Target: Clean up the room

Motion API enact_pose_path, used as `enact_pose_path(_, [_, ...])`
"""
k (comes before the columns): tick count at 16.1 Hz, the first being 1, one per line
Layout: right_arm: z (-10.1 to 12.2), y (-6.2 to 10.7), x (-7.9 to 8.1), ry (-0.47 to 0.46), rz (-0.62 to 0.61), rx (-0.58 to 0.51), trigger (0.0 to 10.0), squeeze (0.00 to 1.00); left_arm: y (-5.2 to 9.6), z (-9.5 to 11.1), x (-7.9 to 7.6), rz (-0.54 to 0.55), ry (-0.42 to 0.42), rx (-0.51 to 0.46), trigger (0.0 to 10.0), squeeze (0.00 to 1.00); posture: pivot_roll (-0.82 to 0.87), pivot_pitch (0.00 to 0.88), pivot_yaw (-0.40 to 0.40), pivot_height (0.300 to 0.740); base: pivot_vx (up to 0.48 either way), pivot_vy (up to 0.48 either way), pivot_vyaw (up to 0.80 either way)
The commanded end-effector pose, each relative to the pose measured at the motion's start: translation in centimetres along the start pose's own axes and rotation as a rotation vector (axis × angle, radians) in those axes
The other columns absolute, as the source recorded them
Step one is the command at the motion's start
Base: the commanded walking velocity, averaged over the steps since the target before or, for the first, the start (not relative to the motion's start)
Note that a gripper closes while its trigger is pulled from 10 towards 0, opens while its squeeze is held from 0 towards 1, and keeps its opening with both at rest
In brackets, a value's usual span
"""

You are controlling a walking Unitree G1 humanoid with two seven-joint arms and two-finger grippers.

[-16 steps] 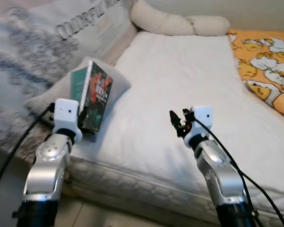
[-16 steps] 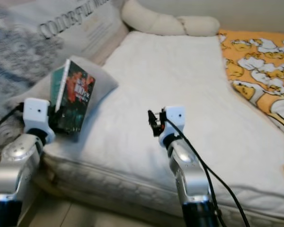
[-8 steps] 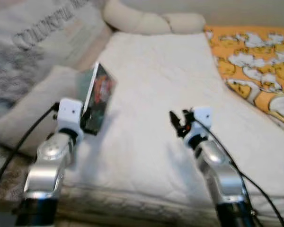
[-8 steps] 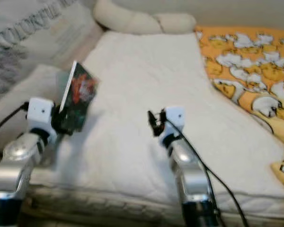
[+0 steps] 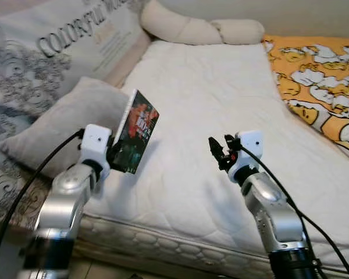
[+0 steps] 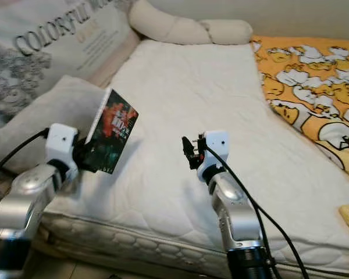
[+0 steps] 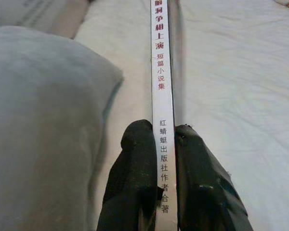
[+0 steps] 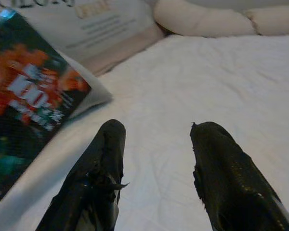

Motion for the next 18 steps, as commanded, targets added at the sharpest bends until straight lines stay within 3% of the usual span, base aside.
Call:
enact_pose_path(1, [0.6,0.2,-0.2,0.021,0.033,0.012,10.0,0.00,-1.0,1.9,-0.1,-0.028,-0.019,-0.074,10.0,0.00,-0.07,0.000,0.052,0.740,0.000,0.000,0.00])
enact_pose_path(4, [1.6,1.2,-1.0,0.148,0.157,0.065,10.0,0.00,-3.7,3.0,-0.8,-0.097,0.104,-0.091,10.0,0.00,-0.09,0.000,0.055,0.740,0.000,0.000,0.00])
enact_pose_path(6, [2.6,2.2,-1.4,0.154,0.235,0.098,10.0,0.00,-5.4,4.0,-1.2,-0.151,0.185,-0.090,10.0,0.00,-0.11,0.000,0.062,0.740,0.000,0.000,0.00])
enact_pose_path(7, [3.1,3.0,-1.6,0.158,0.275,0.120,10.0,0.00,-6.3,4.5,-1.2,-0.171,0.309,-0.085,10.0,0.00,-0.14,0.000,0.069,0.740,0.000,0.000,0.00])
enact_pose_path(8, [3.4,3.4,-1.7,0.155,0.297,0.134,10.0,0.00,-6.7,4.8,-1.3,-0.178,0.369,-0.088,10.0,0.00,-0.15,0.000,0.074,0.740,0.000,0.000,0.00])
enact_pose_path(9, [4.1,4.6,-1.7,0.148,0.364,0.181,10.0,0.00,-7.7,5.2,-2.1,-0.214,0.544,-0.073,10.0,0.00,-0.17,0.000,0.079,0.740,0.000,0.000,0.00])
enact_pose_path(11, [4.4,5.4,-1.6,0.147,0.403,0.217,10.0,0.00,-8.1,5.2,-2.8,-0.249,0.619,-0.059,10.0,0.00,-0.17,0.000,0.079,0.740,0.000,0.000,0.00])
enact_pose_path(12, [4.2,6.0,-1.4,0.147,0.429,0.257,10.0,0.00,-8.2,3.8,-4.2,-0.278,0.660,0.014,10.0,0.00,-0.19,0.000,0.084,0.740,0.000,0.000,0.00])
enact_pose_path(14, [3.4,7.1,-0.8,0.139,0.473,0.333,10.0,0.00,-7.9,0.3,-6.0,-0.262,0.666,0.153,10.0,0.00,-0.21,0.013,0.080,0.740,0.000,0.000,0.00])
enact_pose_path(18, [2.1,8.5,0.1,0.139,0.535,0.445,10.0,0.00,-7.6,-1.8,-6.8,-0.246,0.614,0.209,10.0,0.00,-0.22,0.036,0.071,0.740,0.000,0.000,0.00])
Point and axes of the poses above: a point about 5 cm out from each wrist's last joint towards the gripper, its own y axis pointing back from the gripper into the wrist, its own z axis along the axis of the wrist's last joint, x = y × z, the point moved 5 cm from there along -y, pointing out of the wrist towards the gripper, and after that the axes turned 12 degrees about -y, right-handed, at the moved point
